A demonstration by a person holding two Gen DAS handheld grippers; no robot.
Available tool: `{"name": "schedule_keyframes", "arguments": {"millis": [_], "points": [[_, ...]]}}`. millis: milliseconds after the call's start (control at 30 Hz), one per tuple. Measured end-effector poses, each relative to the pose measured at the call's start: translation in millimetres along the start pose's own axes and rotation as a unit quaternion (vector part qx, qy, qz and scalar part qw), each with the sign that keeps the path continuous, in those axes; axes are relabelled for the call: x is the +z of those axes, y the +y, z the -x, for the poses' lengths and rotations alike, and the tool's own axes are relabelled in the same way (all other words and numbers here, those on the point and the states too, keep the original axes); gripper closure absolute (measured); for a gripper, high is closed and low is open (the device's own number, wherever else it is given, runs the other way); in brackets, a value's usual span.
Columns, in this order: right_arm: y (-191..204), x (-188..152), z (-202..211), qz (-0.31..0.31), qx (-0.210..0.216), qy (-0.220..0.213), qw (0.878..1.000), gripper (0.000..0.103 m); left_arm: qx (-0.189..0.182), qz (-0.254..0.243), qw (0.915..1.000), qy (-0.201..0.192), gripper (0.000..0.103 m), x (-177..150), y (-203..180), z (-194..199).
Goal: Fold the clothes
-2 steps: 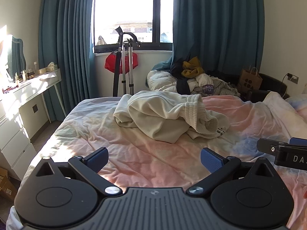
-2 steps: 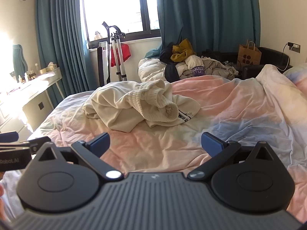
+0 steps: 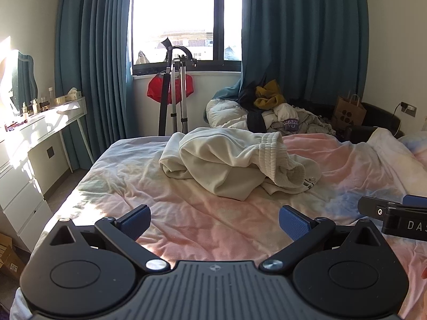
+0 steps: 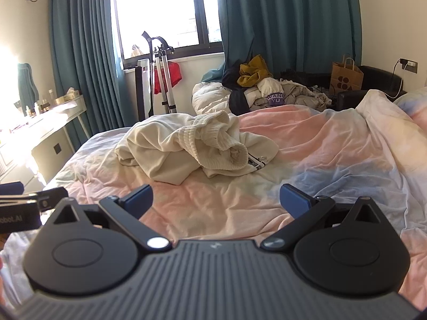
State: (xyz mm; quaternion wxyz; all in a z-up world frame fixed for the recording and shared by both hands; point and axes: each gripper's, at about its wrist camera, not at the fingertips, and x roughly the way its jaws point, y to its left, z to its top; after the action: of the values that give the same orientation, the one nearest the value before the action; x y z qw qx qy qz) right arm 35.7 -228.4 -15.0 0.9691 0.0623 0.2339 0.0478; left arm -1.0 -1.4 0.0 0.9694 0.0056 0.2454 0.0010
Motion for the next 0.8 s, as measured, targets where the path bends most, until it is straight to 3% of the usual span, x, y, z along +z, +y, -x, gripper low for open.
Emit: {"name": "schedule_keyframes", "arguments": {"millis": [367,800], "points": [[-1,-11,-4,0.034,-0.005,-0.024,0.999,0.0,-0.002,-0.012,0.9999,-0.009,0.0,-2,-2,-1],[-9,-17,-8,0.02,0.016,-0.014,1.0,0.0,-0.012,-0.016,0.9998,-0.004,0.0,-3,-6,-6]]}}
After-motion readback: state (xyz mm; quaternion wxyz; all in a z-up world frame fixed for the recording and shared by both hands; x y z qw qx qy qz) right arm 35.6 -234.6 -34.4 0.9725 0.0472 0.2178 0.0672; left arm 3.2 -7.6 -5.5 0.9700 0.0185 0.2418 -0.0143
